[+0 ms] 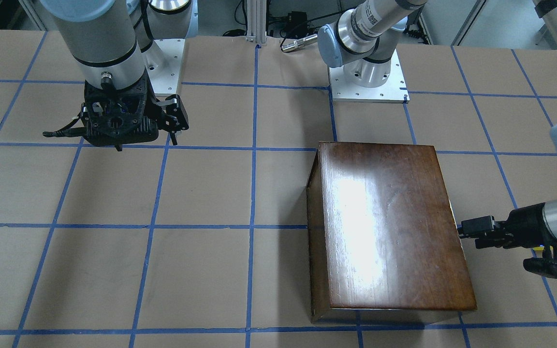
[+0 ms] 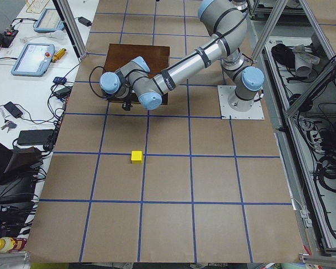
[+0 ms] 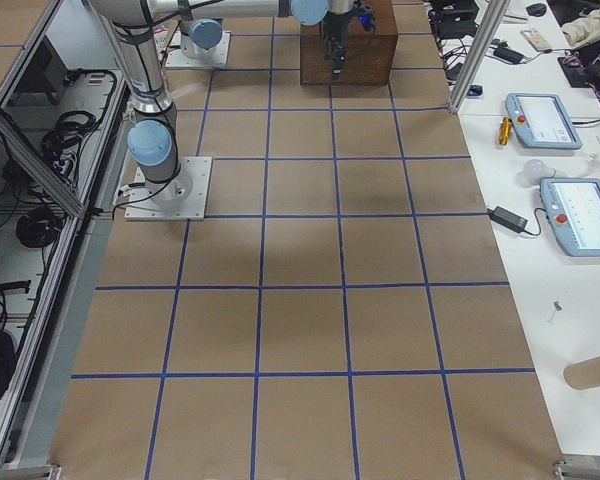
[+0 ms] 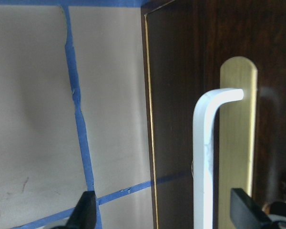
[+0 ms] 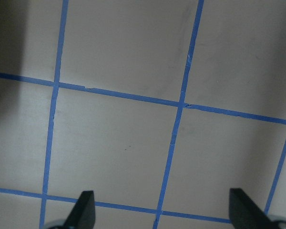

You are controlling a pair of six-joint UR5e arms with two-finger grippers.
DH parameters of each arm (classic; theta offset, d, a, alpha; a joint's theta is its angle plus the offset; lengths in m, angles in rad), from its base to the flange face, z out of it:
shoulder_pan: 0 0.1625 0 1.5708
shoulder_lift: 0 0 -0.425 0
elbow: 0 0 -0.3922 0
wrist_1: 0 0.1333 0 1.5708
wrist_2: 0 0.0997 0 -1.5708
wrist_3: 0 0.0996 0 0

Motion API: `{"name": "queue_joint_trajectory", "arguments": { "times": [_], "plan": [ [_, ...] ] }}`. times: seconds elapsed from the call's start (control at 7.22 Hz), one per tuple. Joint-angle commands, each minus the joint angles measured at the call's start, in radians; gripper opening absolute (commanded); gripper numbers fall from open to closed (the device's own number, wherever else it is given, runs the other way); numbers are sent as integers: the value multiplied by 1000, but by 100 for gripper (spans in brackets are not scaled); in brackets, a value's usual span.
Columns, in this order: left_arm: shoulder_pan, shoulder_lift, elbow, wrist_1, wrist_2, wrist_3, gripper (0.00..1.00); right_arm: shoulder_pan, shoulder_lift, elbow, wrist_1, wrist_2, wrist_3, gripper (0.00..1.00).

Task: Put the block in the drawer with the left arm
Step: 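Pull the drawer open away from the cabinet with the left gripper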

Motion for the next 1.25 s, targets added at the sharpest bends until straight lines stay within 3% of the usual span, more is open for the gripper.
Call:
{"name": "queue_joint_trajectory", "arguments": {
  "times": [0.0,0.42,0.69,1.11],
  "plan": [
    [-1,-17,0,19,1,3,100,0,0,1,0,0,1,100],
    [8,-10,1,26,23,3,100,0,0,1,0,0,1,100],
    [58,0,8,33,116,35,100,0,0,1,0,0,0,100],
    [118,14,6,36,119,54,100,0,0,1,0,0,1,100]
  ]
}}
